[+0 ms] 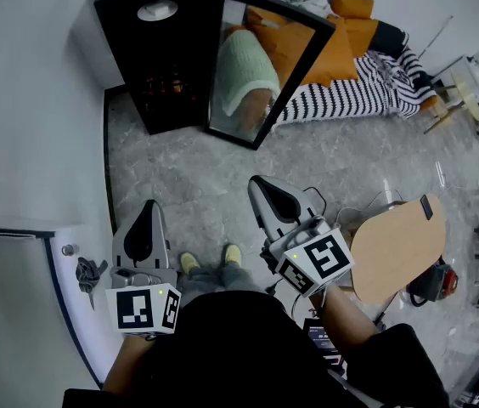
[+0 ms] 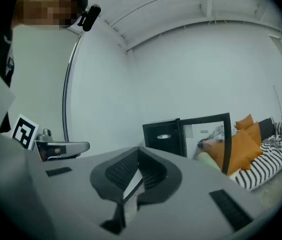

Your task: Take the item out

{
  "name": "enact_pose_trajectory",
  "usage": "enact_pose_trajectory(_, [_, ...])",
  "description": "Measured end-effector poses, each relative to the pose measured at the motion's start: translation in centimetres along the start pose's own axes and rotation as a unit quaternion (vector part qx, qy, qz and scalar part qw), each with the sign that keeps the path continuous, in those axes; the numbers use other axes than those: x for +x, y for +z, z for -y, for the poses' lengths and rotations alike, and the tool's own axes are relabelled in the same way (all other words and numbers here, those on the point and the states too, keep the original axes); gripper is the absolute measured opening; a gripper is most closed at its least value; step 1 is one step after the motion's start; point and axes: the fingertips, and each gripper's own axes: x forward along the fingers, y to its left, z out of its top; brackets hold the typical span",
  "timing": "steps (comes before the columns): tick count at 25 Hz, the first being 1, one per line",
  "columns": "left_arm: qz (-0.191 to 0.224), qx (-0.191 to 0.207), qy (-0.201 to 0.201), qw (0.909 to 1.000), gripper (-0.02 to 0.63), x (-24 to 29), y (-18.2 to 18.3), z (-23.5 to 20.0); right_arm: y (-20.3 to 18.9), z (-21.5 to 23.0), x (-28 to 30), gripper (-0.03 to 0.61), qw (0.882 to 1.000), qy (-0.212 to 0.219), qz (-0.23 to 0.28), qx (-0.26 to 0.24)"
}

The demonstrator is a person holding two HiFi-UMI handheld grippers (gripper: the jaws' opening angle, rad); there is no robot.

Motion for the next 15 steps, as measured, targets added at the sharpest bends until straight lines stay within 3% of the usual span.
enact_pose_trajectory(10, [-0.004,0.004,0.017,0.9998,0.009,-0.5,1.0,-1.8,1.4,-0.4,0.4,0.005,0.999,-0.001,0.009,0.035])
enact_pose_trajectory(15, [-0.016,-0.001,0.023,0.9996,0.009,-1.1,0.6,-3.4,1.3,-1.8,0.7,0.005,1.000,0.002,-0.002,0.022])
